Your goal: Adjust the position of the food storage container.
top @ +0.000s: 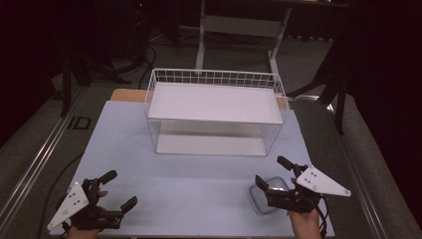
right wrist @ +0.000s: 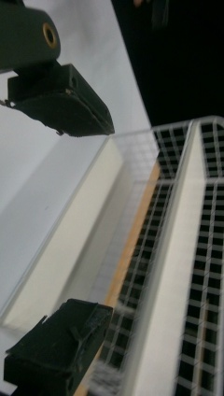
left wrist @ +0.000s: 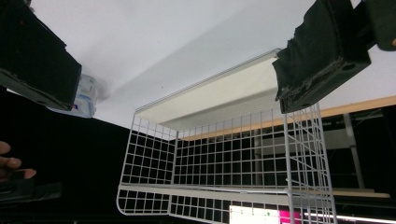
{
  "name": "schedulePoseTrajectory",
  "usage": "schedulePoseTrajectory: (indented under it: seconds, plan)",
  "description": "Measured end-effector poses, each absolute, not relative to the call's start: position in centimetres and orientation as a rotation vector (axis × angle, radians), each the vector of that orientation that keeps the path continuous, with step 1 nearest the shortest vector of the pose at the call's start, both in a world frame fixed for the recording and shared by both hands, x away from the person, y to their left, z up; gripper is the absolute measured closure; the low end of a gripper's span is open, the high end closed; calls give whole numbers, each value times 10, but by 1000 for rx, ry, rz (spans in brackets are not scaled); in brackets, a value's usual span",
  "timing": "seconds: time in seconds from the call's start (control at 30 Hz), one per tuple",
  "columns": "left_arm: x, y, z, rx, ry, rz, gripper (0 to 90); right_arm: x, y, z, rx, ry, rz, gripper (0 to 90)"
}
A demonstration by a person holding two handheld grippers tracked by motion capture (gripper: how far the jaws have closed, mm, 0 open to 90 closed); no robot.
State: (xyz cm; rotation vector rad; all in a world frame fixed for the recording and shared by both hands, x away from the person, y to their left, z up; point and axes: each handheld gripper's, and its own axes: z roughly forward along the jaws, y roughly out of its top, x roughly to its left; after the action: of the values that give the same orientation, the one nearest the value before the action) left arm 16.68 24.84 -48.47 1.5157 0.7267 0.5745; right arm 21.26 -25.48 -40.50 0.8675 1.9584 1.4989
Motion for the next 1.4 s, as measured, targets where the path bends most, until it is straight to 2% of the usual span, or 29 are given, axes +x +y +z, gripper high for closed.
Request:
schedulePoseTrajectory:
  seconds: [0.17, 0.33, 0.37, 0.4, 0.47, 0.5, 0.53, 0.6, 0.7, 0.8, 0.93, 0.97, 1.13, 1.4]
  plan:
    - [165, 248, -484, 1516, 721, 574, 11, 225, -271, -417, 942, 1964, 1392, 112]
    - [165, 248, -485, 1517, 722, 569, 11, 234, -289, -433, 1075, 1986, 1270, 237]
    - [164, 248, -485, 1517, 722, 569, 11, 234, -289, -433, 1075, 1986, 1270, 237]
    - [165, 248, -485, 1518, 721, 567, 11, 237, -299, -441, 1136, 1996, 1251, 329]
    - [165, 248, -485, 1517, 719, 567, 11, 238, -302, -444, 1148, 1997, 1236, 360]
    - [165, 248, -485, 1517, 718, 567, 11, 238, -308, -449, 1168, 1999, 1214, 422]
    - [165, 247, -485, 1517, 717, 565, 11, 238, -316, -457, 1195, 2000, 1178, 527]
    - [165, 247, -485, 1518, 718, 563, 11, 236, -322, -462, 1225, 1996, 1142, 628]
    - [165, 247, -485, 1518, 715, 561, 11, 233, -332, -471, 1262, 2027, 1086, 773]
    - [166, 247, -485, 1517, 712, 563, 11, 230, -341, -479, 1298, 2052, 1002, 880]
    - [166, 247, -485, 1515, 712, 562, 11, 227, -346, -486, 1329, 2071, 972, 899]
    - [166, 247, -485, 1515, 713, 563, 11, 224, -353, -498, 1387, 2096, 932, 900]
    - [166, 247, -485, 1514, 714, 566, 11, 218, -362, -514, 1431, 2140, 898, 900]
    - [166, 246, -485, 1514, 713, 566, 11, 213, -349, -524, 1405, 2243, 890, 900]
